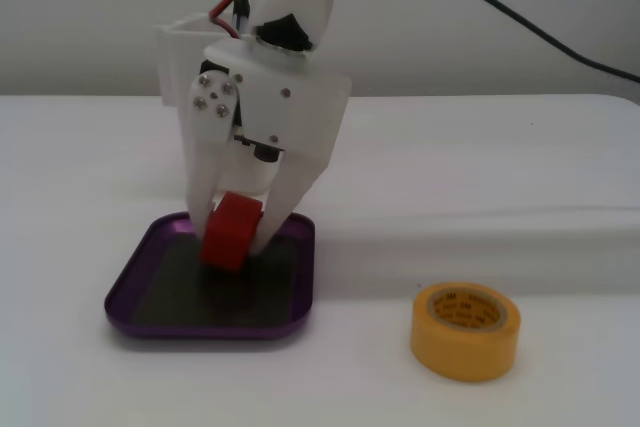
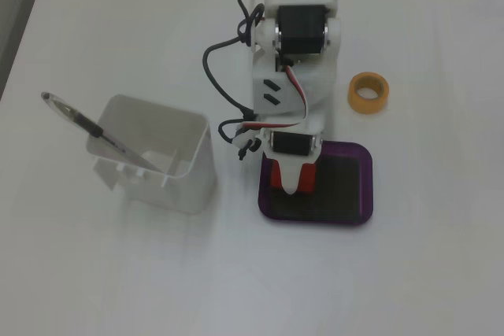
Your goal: Pick up the red cube and place it in the box.
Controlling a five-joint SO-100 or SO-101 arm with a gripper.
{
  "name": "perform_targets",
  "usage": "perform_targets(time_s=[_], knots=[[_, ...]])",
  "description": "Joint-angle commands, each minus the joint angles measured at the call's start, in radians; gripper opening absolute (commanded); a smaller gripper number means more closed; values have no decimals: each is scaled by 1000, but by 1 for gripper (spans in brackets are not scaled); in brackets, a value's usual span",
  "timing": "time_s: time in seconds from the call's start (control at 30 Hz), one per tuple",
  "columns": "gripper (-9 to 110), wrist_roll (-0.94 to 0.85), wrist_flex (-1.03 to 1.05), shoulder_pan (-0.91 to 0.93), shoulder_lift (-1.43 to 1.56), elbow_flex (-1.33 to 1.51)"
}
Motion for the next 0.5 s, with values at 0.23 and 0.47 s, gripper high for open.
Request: perform_targets(time_s=[0.23,0.47], knots=[[12,-2,92,-17,29,-89],[15,0,408,-18,29,-463]])
